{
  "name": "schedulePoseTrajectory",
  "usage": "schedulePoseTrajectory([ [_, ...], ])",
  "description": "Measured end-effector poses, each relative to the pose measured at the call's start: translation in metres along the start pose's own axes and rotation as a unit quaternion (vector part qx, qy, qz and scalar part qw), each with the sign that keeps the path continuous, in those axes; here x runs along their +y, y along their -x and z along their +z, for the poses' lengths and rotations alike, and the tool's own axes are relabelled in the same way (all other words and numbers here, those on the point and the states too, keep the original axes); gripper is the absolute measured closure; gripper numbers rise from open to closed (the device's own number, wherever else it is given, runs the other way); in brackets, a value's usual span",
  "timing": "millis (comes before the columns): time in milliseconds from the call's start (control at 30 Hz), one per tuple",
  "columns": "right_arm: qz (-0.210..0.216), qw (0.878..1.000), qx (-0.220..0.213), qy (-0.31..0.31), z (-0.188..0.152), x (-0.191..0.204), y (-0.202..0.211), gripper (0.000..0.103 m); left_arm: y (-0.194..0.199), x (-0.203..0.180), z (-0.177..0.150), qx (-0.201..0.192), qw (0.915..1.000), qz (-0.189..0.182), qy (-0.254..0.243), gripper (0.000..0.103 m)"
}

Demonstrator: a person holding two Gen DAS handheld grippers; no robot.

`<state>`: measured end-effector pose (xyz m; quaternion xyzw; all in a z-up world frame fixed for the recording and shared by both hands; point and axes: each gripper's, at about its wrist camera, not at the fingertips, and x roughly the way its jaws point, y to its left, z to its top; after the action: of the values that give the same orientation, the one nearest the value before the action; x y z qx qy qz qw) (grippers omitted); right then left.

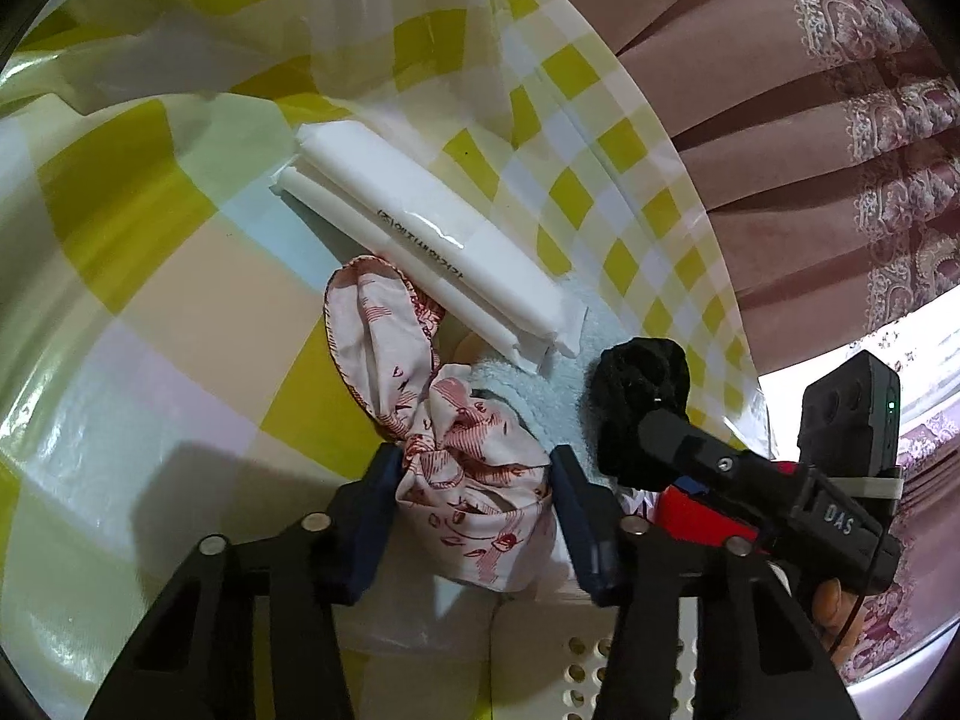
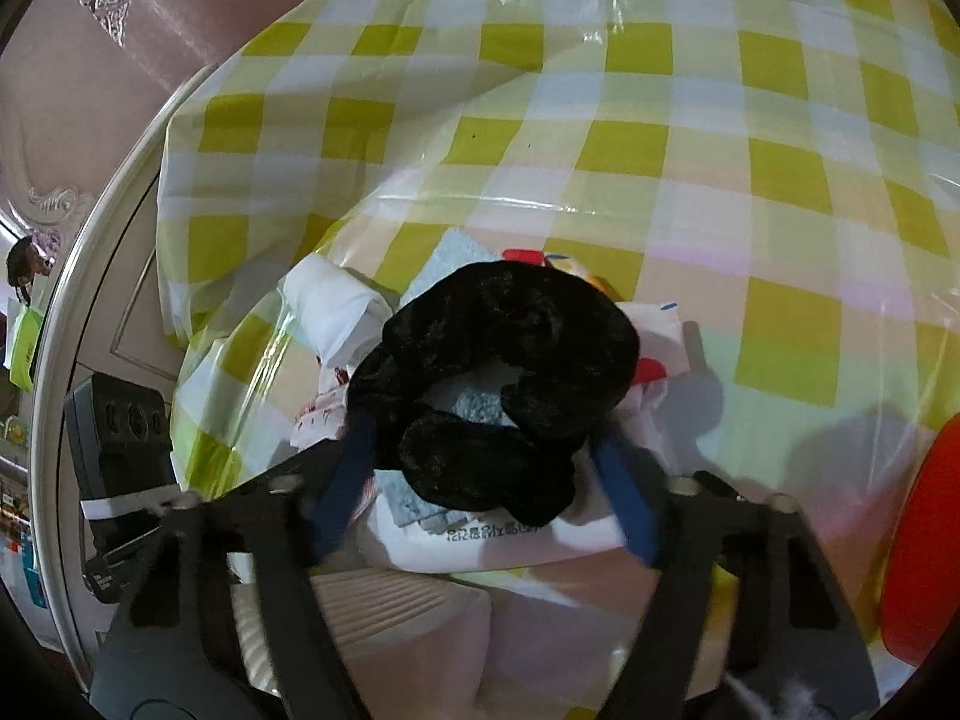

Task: Organize soft objects
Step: 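Grasp the floral cloth with the left gripper while the right gripper grasps the black velvet scrunchie, then carry the floral cloth and black scrunchie into the purple box and release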

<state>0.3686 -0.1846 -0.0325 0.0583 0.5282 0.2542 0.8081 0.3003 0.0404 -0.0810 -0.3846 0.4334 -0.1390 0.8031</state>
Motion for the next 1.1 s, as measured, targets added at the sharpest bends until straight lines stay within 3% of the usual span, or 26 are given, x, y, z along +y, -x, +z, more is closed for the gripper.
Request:
schedulePoseTrajectory([
  [33, -0.001, 1.0, 0.0, 0.001, -0.001, 0.0, -0.001, 0.054, -0.001, 0.0, 0.0, 0.001, 1.0, 0.002, -0.003, 0.063],
  [67, -0.002, 1.0, -0.001, 0.001, -0.001, -0.001, -0.001, 0.058, -0.002, 0.0, -0.001, 0.002, 1.0, 0.005, -0.005, 0.071],
  [233, 0.002, 1.0, -0.023, 0.008, -0.003, 0.0, 0.01, 0.075, 0.002, 0.001, -0.002, -0.01, 0.9993, 0.031, -0.018, 0.074],
  [700, -0.015, 0.997, -0.068, -0.011, -0.025, -0.016, 0.046, 0.078, 0.033, 0.004, -0.009, -0.064, 0.9928, 0.091, -0.044, 0.075],
  [1100, -0.047, 0.994, -0.098, -0.023, -0.072, -0.028, 0.085, 0.078, 0.061, -0.001, -0.022, -0.103, 0.9874, 0.11, -0.048, 0.075],
])
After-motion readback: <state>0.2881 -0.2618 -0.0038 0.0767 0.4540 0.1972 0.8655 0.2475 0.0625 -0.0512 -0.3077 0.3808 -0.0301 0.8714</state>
